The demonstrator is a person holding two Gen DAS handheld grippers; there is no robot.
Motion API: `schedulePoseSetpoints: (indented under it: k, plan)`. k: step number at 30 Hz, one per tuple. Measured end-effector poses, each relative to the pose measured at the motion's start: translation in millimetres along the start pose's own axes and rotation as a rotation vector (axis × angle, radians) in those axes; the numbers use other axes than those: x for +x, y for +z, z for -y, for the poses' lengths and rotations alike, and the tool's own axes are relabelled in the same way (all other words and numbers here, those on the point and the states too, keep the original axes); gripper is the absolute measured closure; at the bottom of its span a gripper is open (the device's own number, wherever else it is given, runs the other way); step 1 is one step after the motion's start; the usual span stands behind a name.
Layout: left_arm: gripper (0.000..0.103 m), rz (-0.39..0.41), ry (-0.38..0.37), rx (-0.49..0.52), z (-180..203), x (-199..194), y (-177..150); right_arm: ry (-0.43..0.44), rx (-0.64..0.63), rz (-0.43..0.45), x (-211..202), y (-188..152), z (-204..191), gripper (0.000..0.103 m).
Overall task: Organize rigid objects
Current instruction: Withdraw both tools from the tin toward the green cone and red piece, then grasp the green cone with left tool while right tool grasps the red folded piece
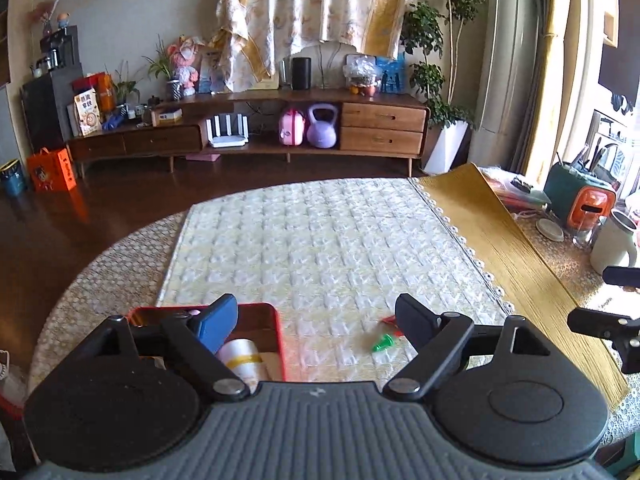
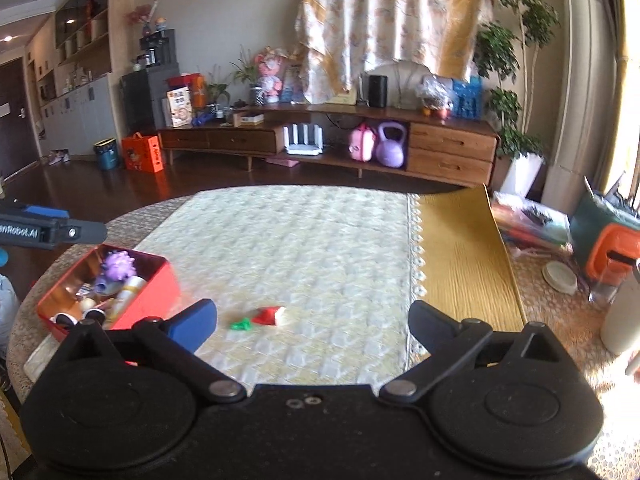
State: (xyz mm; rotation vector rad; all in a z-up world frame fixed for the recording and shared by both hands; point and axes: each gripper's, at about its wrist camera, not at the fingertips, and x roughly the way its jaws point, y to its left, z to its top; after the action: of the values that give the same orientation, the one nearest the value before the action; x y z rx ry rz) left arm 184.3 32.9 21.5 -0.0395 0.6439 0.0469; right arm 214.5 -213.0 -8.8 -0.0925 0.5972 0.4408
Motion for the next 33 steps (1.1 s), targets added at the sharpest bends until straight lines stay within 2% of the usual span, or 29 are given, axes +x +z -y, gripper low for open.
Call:
schedulePoseSetpoints:
  k: [7, 15, 21, 29, 31, 33]
  plan:
    - [0.017, -0.033, -0.004, -0.012, 23.9, 35.1, -17.3, 0.022, 0.041, -0.046, 29.1, -4.1, 16.9, 0.001]
    - [0.017, -0.110, -0.002, 0.002, 46.0, 83.0, -45.2, 0.052, 0.061, -0.091, 74.6, 6.5, 14.0, 0.001]
    - [0.017, -0.137, -0.008, 0.009, 55.4, 114.3, -61.5, 0.070, 0.083, -0.167, 116.0, 5.6, 4.8, 0.001]
    - [0.017, -0.117, -0.013, 0.024, 60.8, 140.9, -73.8, 0.071, 0.105, -0.262, 166.8, 1.3, -5.1, 0.004]
    - [0.017, -0.118, -0.009, 0.040, 62.8, 146.7, -74.7, 0.076, 0.118, -0.285, 176.8, -0.9, -5.4, 0.011]
    - [0.017, -0.114, -0.013, 0.051, 65.5, 151.8, -75.8, 0.086, 0.119, -0.308, 185.5, -3.2, -6.2, 0.013]
